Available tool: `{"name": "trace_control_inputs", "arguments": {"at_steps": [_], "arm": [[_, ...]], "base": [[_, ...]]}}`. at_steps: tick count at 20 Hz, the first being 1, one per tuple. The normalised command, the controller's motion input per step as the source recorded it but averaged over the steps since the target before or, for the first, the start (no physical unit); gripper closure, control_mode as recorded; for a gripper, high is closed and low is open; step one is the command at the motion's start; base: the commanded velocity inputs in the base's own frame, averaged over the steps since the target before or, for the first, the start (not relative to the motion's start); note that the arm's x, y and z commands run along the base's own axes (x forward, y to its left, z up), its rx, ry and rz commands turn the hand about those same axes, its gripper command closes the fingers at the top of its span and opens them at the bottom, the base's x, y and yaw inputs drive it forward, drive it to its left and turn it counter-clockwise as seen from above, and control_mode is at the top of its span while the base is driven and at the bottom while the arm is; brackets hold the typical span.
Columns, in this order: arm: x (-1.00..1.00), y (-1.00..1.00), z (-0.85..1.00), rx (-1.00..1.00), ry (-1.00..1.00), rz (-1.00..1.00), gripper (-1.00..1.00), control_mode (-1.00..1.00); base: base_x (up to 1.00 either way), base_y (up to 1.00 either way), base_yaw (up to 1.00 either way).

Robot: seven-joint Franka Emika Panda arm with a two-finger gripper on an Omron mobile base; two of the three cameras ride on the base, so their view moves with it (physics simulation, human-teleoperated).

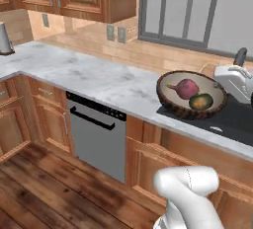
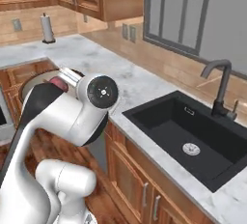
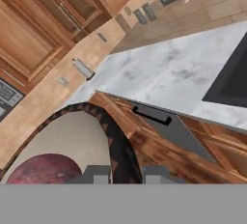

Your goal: Place the bowl containing the onion and squash in the microwave. Close the microwave door and press the start button to microwave the meal.

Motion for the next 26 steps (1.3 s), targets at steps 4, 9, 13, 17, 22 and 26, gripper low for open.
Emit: {"name": "trace_control_inputs", "arguments": {"at_steps": [4,9,13,17,22,26], "arm": [[0.0,0.0,0.0,0.0,0.0,0.0,1.0,1.0],[0.0,0.0,0.0,0.0,0.0,0.0,1.0,1.0],[0.0,0.0,0.0,0.0,0.0,0.0,1.0,1.0],[0.0,0.0,0.0,0.0,0.0,0.0,1.0,1.0],[0.0,0.0,0.0,0.0,0.0,0.0,1.0,1.0],[0.0,0.0,0.0,0.0,0.0,0.0,1.0,1.0]], "base": [[0.14,0.65,0.62],[0.2,0.65,0.65],[0.47,0.62,0.6],[0.73,0.55,0.52],[0.81,0.58,0.43],[0.84,0.51,0.34]]}}
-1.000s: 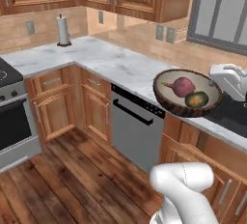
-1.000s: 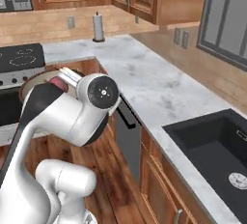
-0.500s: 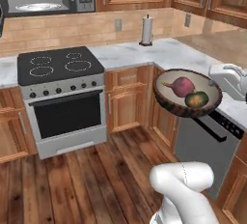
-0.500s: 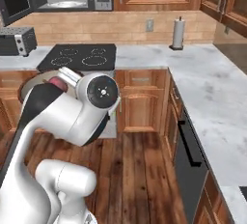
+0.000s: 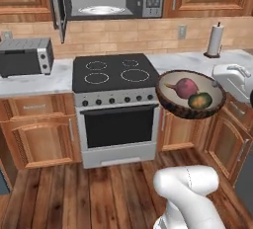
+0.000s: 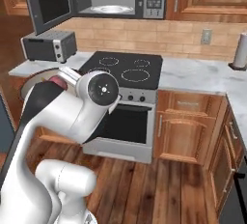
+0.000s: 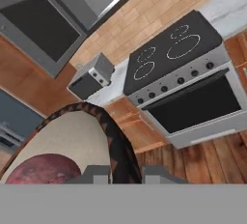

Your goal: Place the bowl containing the onion and squash in the microwave. Close the microwave door and press the start button to microwave the meal.

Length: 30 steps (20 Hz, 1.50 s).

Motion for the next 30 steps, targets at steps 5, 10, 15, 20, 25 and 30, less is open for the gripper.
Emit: {"name": "trace_control_inputs", "arguments": {"at_steps": [5,10,15,20,25,30], "arm": [[0.0,0.0,0.0,0.0,0.0,0.0,1.0,1.0],[0.0,0.0,0.0,0.0,0.0,0.0,1.0,1.0],[0.0,0.0,0.0,0.0,0.0,0.0,1.0,1.0],[0.0,0.0,0.0,0.0,0.0,0.0,1.0,1.0],[0.0,0.0,0.0,0.0,0.0,0.0,1.0,1.0],[0.0,0.0,0.0,0.0,0.0,0.0,1.0,1.0]], "base": [[0.81,0.4,0.3],[0.76,0.07,0.22],[0.71,0.0,0.18],[0.71,0.0,0.18],[0.6,0.0,0.24],[0.5,0.0,0.26]]}}
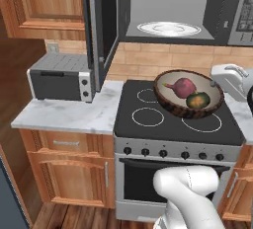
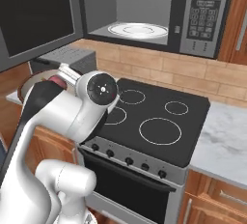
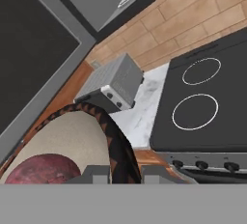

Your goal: Place the bowl containing the onion and squash in the microwave. Close the microwave door and press the start button to microwave the meal.

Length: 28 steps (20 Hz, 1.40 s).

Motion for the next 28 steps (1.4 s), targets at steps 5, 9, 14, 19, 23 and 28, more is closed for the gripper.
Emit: {"name": "trace_control_inputs", "arguments": {"at_steps": [5,9,14,19,23,28], "arm": [[0.0,0.0,0.0,0.0,0.0,0.0,1.0,1.0],[0.0,0.0,0.0,0.0,0.0,0.0,1.0,1.0],[0.0,0.0,0.0,0.0,0.0,0.0,1.0,1.0],[0.0,0.0,0.0,0.0,0.0,0.0,1.0,1.0],[0.0,0.0,0.0,0.0,0.0,0.0,1.0,1.0],[0.0,0.0,0.0,0.0,0.0,0.0,1.0,1.0]], "base": [[0.43,-0.03,0.25],[0.42,-0.15,0.18],[0.45,-0.13,0.03],[0.49,-0.15,0.0],[0.49,-0.16,0.0],[0.51,-0.08,0.0]]}}
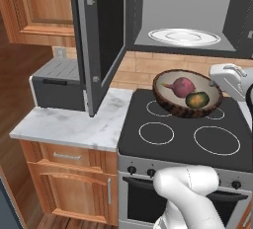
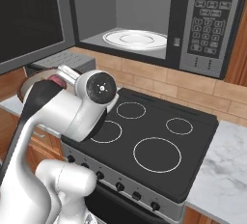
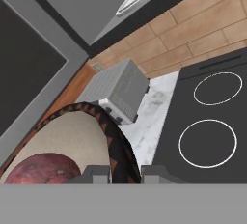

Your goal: Place the bowl containing the onion and squash in the microwave. Close the microwave door and press the start button to microwave the meal.

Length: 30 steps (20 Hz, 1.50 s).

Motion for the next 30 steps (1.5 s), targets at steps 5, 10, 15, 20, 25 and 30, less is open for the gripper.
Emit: {"name": "trace_control_inputs", "arguments": {"at_steps": [5,10,15,20,25,30], "arm": [[0.11,0.0,0.0,0.0,0.0,0.0,1.0,-1.0],[0.11,0.0,0.0,0.0,0.0,0.0,1.0,-1.0],[0.05,0.0,0.0,0.0,0.0,0.0,1.0,-1.0],[0.02,0.0,0.11,0.0,0.02,0.0,1.0,-1.0],[0.0,0.0,0.64,0.0,-0.04,0.0,1.0,-1.0],[0.0,-0.03,0.62,0.0,-0.01,-0.1,1.0,-1.0]], "base": [[0.25,0.0,0.0],[0.0,0.0,0.0],[0.0,0.0,0.0],[0.0,0.0,0.0],[0.0,0.0,0.0],[0.0,0.0,0.0]]}}
